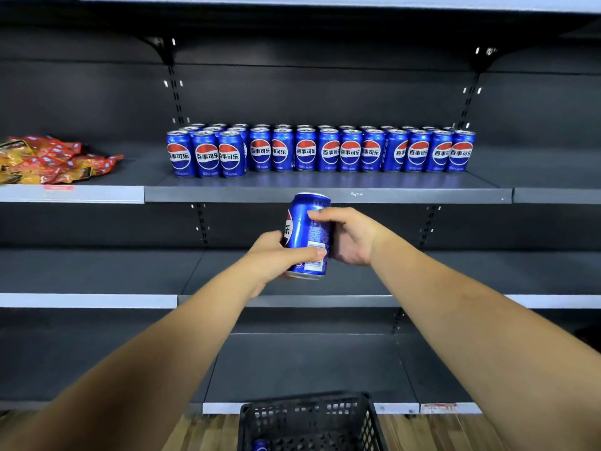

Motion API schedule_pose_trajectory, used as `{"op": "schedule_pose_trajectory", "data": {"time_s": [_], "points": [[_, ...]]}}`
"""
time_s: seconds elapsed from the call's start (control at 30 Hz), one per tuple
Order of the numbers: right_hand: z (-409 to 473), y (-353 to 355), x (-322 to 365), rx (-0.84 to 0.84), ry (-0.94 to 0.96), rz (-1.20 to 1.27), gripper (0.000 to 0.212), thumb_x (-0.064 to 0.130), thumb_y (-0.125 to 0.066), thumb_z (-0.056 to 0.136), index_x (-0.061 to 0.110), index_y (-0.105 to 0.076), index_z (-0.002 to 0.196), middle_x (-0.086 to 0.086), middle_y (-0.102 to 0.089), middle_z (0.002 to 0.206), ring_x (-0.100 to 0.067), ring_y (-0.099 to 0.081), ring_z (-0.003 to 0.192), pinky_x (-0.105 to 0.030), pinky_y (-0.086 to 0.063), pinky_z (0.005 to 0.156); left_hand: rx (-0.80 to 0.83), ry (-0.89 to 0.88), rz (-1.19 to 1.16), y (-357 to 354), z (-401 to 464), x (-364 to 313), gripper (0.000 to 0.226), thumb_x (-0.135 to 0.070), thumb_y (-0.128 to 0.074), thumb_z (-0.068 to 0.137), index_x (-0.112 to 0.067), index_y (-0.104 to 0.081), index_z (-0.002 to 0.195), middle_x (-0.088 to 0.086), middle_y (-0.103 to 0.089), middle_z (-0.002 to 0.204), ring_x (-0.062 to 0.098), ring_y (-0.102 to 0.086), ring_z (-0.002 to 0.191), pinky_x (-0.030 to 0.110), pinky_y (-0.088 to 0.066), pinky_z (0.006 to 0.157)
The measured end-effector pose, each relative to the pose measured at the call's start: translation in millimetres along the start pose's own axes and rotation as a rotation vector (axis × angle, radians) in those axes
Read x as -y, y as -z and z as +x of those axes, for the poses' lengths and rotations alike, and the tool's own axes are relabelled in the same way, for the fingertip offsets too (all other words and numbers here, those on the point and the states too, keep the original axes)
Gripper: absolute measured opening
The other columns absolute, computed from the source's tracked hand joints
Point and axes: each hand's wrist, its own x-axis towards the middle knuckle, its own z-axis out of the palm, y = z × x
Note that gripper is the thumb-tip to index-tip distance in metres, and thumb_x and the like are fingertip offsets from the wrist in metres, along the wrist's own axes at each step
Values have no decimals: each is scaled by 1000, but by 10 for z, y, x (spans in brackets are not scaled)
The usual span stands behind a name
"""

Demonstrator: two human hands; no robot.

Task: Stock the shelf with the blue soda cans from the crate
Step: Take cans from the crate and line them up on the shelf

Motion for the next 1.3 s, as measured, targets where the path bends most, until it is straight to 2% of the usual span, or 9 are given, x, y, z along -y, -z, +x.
{"op": "schedule_pose_trajectory", "data": {"time_s": [0.13,0.23,0.4,0.53,0.73,0.87,1.0,1.13,1.3], "points": [[37,11,64,-22,14,-63,37,23,-65,65,8,-65,99,-10,-69,99,-24,-65,89,-37,-49,89,-152,-51,48,-64,65,-33,23,-13,-80,70,-16,-66,89,0,-71,84,12,-66,74,22,-52,71],[30,23,108,-15,21,-88,35,25,-65,65,10,-65,97,-8,-70,93,-21,-66,83,-33,-51,81,-188,-58,35,-78,97,-47,22,-13,-81,70,-17,-65,84,-1,-70,81,12,-66,73,23,-52,72],[14,42,106,-57,64,-104,16,18,-61,81,13,-62,96,-4,-71,84,-19,-65,78,-33,-50,79,-189,-67,-2,-72,120,-84,34,-13,-79,71,-10,-63,101,4,-70,94,14,-66,79,22,-52,72],[7,31,107,-13,68,-44,22,14,-60,75,9,-63,96,-8,-71,88,-21,-67,81,-36,-52,81,-142,-67,-25,-113,95,-88,31,-10,-74,76,-11,-61,105,4,-69,96,10,-64,78,17,-50,67],[-1,15,212,-82,64,-193,10,10,-59,86,11,-63,95,-5,-72,82,-18,-68,73,-34,-56,70,-93,-56,-1,-94,100,-78,39,-13,-69,80,-16,-46,112,1,-62,109,13,-61,95,26,-49,82],[38,-69,206,-206,127,-155,20,11,-63,84,8,-61,103,-7,-70,80,-20,-67,68,-32,-56,63,-120,-82,-47,-94,108,-148,38,-9,-65,82,-17,-45,113,-1,-61,102,9,-60,85,20,-48,73],[61,-202,209,-299,187,-159,30,10,-70,79,7,-56,106,-12,-69,91,-24,-66,76,-37,-57,72,-214,-124,-16,-140,134,-139,55,-16,-80,71,-18,-42,111,-3,-62,98,10,-61,86,25,-52,76],[66,-289,223,-320,172,-241,35,14,-72,79,10,-52,107,-7,-67,88,-19,-66,71,-29,-55,62,-236,-90,28,-124,165,-135,75,-32,-88,48,-10,-54,110,4,-68,97,15,-67,86,31,-56,73],[56,-285,184,-303,121,-346,43,21,-76,78,11,-49,110,-6,-66,104,-17,-66,82,-28,-53,64,-120,-106,-49,-22,103,-97,28,-3,-74,74,-7,-65,101,5,-70,86,11,-65,73,14,-52,60]]}}
